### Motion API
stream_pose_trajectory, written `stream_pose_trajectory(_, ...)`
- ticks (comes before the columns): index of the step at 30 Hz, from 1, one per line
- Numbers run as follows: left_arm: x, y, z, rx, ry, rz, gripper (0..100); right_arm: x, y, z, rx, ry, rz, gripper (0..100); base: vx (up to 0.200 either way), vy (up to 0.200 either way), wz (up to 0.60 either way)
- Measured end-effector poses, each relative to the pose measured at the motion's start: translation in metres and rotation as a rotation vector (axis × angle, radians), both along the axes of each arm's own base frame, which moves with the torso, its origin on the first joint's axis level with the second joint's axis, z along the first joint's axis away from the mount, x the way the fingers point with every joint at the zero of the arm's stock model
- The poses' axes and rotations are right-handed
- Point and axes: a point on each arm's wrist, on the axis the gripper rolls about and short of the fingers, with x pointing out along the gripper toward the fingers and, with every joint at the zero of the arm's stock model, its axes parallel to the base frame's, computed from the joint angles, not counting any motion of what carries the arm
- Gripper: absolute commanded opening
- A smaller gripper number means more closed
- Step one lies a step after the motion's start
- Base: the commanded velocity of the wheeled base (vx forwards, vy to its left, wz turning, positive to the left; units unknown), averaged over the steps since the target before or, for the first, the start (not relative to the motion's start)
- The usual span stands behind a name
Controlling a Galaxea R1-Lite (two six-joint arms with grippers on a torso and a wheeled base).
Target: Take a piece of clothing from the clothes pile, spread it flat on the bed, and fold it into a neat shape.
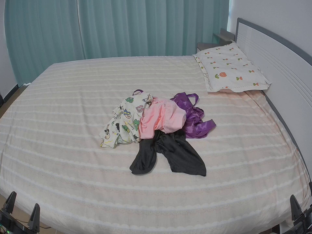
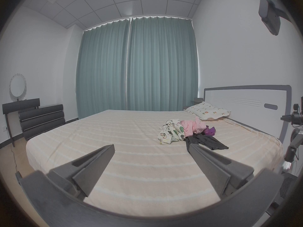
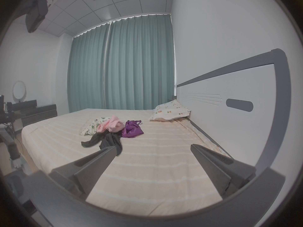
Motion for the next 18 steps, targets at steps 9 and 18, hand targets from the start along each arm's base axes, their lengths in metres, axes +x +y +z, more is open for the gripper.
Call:
stream_pose_trajectory(9, 0.000, 0.000, 0.000, 0.000, 0.000, 0.000, 100, 0.002, 0.002, 0.065, 0.040, -0.048, 0.072, 100, 0.000, 0.000, 0.00)
stream_pose_trajectory(18, 0.000, 0.000, 0.000, -0.001, 0.000, 0.000, 100, 0.063, 0.004, 0.100, 0.095, 0.158, 0.144, 100, 0.000, 0.000, 0.00)
